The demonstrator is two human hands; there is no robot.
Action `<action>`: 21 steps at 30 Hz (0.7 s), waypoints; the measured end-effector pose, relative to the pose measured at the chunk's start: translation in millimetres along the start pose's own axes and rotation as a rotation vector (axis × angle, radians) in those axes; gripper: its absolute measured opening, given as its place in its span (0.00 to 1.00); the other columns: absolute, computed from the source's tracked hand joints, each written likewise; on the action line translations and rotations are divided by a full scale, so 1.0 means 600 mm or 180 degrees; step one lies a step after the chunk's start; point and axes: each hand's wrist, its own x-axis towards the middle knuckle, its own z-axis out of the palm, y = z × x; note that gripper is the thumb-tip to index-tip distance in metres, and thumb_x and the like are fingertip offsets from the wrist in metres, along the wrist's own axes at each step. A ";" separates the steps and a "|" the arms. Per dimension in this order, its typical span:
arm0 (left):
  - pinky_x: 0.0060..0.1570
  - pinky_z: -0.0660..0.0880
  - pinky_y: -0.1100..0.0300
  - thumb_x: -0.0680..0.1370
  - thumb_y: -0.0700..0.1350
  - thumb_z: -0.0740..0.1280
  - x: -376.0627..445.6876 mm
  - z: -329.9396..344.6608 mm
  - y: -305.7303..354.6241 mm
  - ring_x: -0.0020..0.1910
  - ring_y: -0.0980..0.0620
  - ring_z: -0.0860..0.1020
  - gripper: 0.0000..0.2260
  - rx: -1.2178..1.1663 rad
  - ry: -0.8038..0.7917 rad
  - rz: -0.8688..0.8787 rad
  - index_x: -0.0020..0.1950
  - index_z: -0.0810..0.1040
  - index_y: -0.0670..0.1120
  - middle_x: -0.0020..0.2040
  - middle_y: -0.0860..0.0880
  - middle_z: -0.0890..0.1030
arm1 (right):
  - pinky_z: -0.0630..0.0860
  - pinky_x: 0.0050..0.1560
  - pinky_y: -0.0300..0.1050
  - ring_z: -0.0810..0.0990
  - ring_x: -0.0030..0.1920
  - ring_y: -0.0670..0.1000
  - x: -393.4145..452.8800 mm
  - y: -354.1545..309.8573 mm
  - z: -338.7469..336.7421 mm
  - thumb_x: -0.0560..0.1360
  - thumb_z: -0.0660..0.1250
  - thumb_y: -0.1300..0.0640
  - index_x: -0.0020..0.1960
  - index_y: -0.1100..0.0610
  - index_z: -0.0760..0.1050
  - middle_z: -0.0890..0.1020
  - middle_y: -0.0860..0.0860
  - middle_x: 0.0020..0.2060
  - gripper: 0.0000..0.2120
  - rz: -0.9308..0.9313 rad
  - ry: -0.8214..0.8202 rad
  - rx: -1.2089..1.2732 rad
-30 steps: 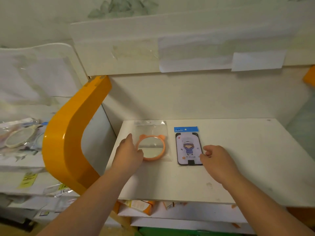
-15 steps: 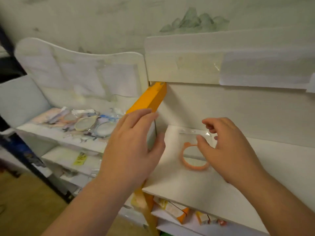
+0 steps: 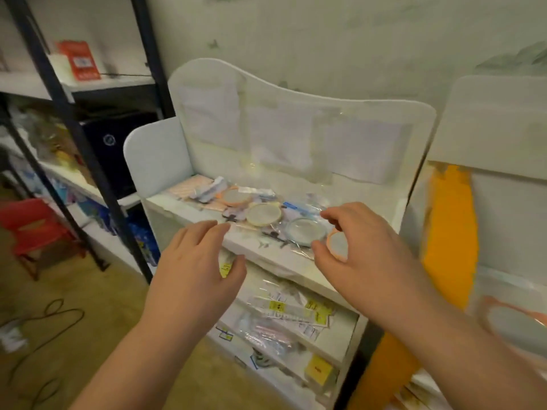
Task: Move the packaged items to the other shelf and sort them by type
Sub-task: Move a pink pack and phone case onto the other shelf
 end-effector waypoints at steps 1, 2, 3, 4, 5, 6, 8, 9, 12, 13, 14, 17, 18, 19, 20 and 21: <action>0.73 0.62 0.55 0.79 0.60 0.62 0.007 -0.001 -0.033 0.74 0.54 0.63 0.28 -0.0007 -0.0036 -0.0030 0.77 0.66 0.54 0.75 0.56 0.68 | 0.71 0.60 0.39 0.71 0.62 0.43 0.016 -0.018 0.029 0.77 0.63 0.43 0.69 0.45 0.69 0.73 0.40 0.61 0.21 0.0011 -0.0090 -0.0016; 0.73 0.62 0.55 0.79 0.61 0.62 0.016 -0.002 -0.066 0.74 0.55 0.62 0.28 -0.0009 -0.0073 -0.0037 0.77 0.65 0.54 0.75 0.56 0.68 | 0.70 0.59 0.39 0.72 0.62 0.43 0.030 -0.036 0.058 0.77 0.63 0.43 0.69 0.45 0.69 0.73 0.41 0.61 0.21 0.0043 -0.0164 -0.0040; 0.73 0.62 0.56 0.79 0.61 0.61 0.025 -0.003 -0.098 0.75 0.55 0.62 0.28 -0.0011 -0.0104 -0.0029 0.78 0.65 0.54 0.75 0.56 0.67 | 0.70 0.58 0.39 0.72 0.62 0.44 0.043 -0.052 0.085 0.77 0.63 0.43 0.69 0.46 0.70 0.73 0.41 0.61 0.22 0.0085 -0.0216 -0.0080; 0.73 0.62 0.56 0.79 0.62 0.61 0.034 -0.004 -0.128 0.75 0.55 0.62 0.28 -0.0025 -0.0123 -0.0017 0.78 0.65 0.54 0.75 0.57 0.67 | 0.71 0.57 0.40 0.72 0.62 0.45 0.055 -0.068 0.110 0.76 0.63 0.43 0.69 0.46 0.70 0.73 0.42 0.62 0.22 0.0116 -0.0242 -0.0125; 0.72 0.63 0.56 0.79 0.62 0.61 0.043 -0.004 -0.156 0.74 0.55 0.62 0.28 -0.0048 -0.0136 -0.0009 0.78 0.64 0.54 0.75 0.57 0.67 | 0.71 0.57 0.41 0.72 0.62 0.45 0.065 -0.084 0.133 0.76 0.63 0.43 0.69 0.47 0.70 0.73 0.43 0.62 0.22 0.0146 -0.0266 -0.0155; 0.72 0.63 0.57 0.79 0.61 0.61 0.051 -0.003 -0.183 0.74 0.56 0.63 0.28 -0.0075 -0.0149 -0.0007 0.78 0.64 0.55 0.74 0.58 0.67 | 0.72 0.56 0.41 0.72 0.62 0.46 0.075 -0.100 0.153 0.77 0.63 0.43 0.69 0.47 0.70 0.73 0.43 0.62 0.22 0.0165 -0.0301 -0.0177; 0.71 0.63 0.58 0.79 0.60 0.61 0.064 -0.001 -0.229 0.73 0.56 0.63 0.27 -0.0131 -0.0189 -0.0026 0.77 0.64 0.55 0.74 0.58 0.68 | 0.69 0.54 0.39 0.72 0.62 0.45 0.090 -0.130 0.189 0.77 0.63 0.43 0.69 0.46 0.69 0.73 0.43 0.61 0.22 0.0152 -0.0419 -0.0234; 0.71 0.62 0.59 0.79 0.60 0.61 0.071 0.001 -0.247 0.73 0.57 0.63 0.27 -0.0161 -0.0209 -0.0034 0.77 0.64 0.55 0.73 0.58 0.68 | 0.68 0.53 0.38 0.71 0.61 0.45 0.098 -0.142 0.205 0.77 0.62 0.43 0.69 0.46 0.69 0.73 0.42 0.61 0.22 0.0135 -0.0472 -0.0273; 0.71 0.62 0.60 0.80 0.60 0.60 0.096 0.012 -0.288 0.73 0.57 0.62 0.26 -0.0236 -0.0264 -0.0034 0.77 0.64 0.55 0.74 0.59 0.67 | 0.67 0.52 0.37 0.71 0.61 0.44 0.122 -0.166 0.245 0.77 0.62 0.43 0.70 0.46 0.69 0.73 0.41 0.60 0.22 0.0148 -0.0518 -0.0314; 0.71 0.62 0.60 0.80 0.60 0.60 0.106 0.017 -0.298 0.74 0.57 0.62 0.26 -0.0251 -0.0279 -0.0027 0.77 0.64 0.55 0.74 0.59 0.67 | 0.68 0.53 0.37 0.71 0.61 0.44 0.131 -0.170 0.258 0.77 0.62 0.43 0.70 0.46 0.69 0.73 0.41 0.60 0.22 0.0155 -0.0517 -0.0297; 0.71 0.62 0.60 0.80 0.60 0.60 0.117 0.024 -0.307 0.74 0.57 0.62 0.26 -0.0271 -0.0294 -0.0022 0.77 0.64 0.55 0.74 0.58 0.67 | 0.68 0.55 0.37 0.71 0.61 0.44 0.140 -0.173 0.271 0.77 0.63 0.43 0.70 0.46 0.69 0.72 0.41 0.60 0.22 0.0159 -0.0519 -0.0277; 0.71 0.62 0.59 0.80 0.60 0.60 0.152 0.047 -0.329 0.74 0.57 0.61 0.26 -0.0337 -0.0327 -0.0036 0.77 0.64 0.55 0.74 0.58 0.67 | 0.69 0.58 0.38 0.70 0.62 0.44 0.167 -0.173 0.311 0.77 0.63 0.43 0.70 0.46 0.68 0.72 0.42 0.61 0.23 0.0156 -0.0563 -0.0221; 0.71 0.62 0.59 0.80 0.60 0.60 0.165 0.056 -0.335 0.74 0.58 0.61 0.26 -0.0351 -0.0344 -0.0047 0.77 0.64 0.56 0.74 0.58 0.66 | 0.69 0.58 0.39 0.71 0.62 0.45 0.177 -0.172 0.325 0.77 0.63 0.43 0.70 0.46 0.68 0.72 0.42 0.62 0.23 0.0152 -0.0587 -0.0189; 0.71 0.62 0.59 0.80 0.60 0.60 0.179 0.065 -0.342 0.74 0.58 0.61 0.26 -0.0357 -0.0361 -0.0058 0.78 0.63 0.56 0.75 0.58 0.66 | 0.69 0.58 0.39 0.71 0.63 0.45 0.189 -0.170 0.340 0.77 0.63 0.43 0.70 0.46 0.68 0.72 0.41 0.62 0.23 0.0145 -0.0607 -0.0157; 0.72 0.62 0.58 0.80 0.60 0.60 0.195 0.074 -0.350 0.74 0.58 0.61 0.26 -0.0351 -0.0382 -0.0069 0.78 0.63 0.56 0.75 0.59 0.65 | 0.69 0.58 0.38 0.71 0.63 0.45 0.204 -0.168 0.356 0.77 0.62 0.43 0.70 0.46 0.68 0.72 0.41 0.62 0.23 0.0138 -0.0622 -0.0123; 0.72 0.62 0.58 0.80 0.60 0.60 0.212 0.083 -0.358 0.75 0.58 0.61 0.26 -0.0330 -0.0405 -0.0082 0.78 0.62 0.57 0.75 0.59 0.65 | 0.68 0.58 0.38 0.71 0.62 0.44 0.220 -0.166 0.372 0.77 0.62 0.43 0.70 0.46 0.68 0.72 0.41 0.62 0.23 0.0135 -0.0638 -0.0076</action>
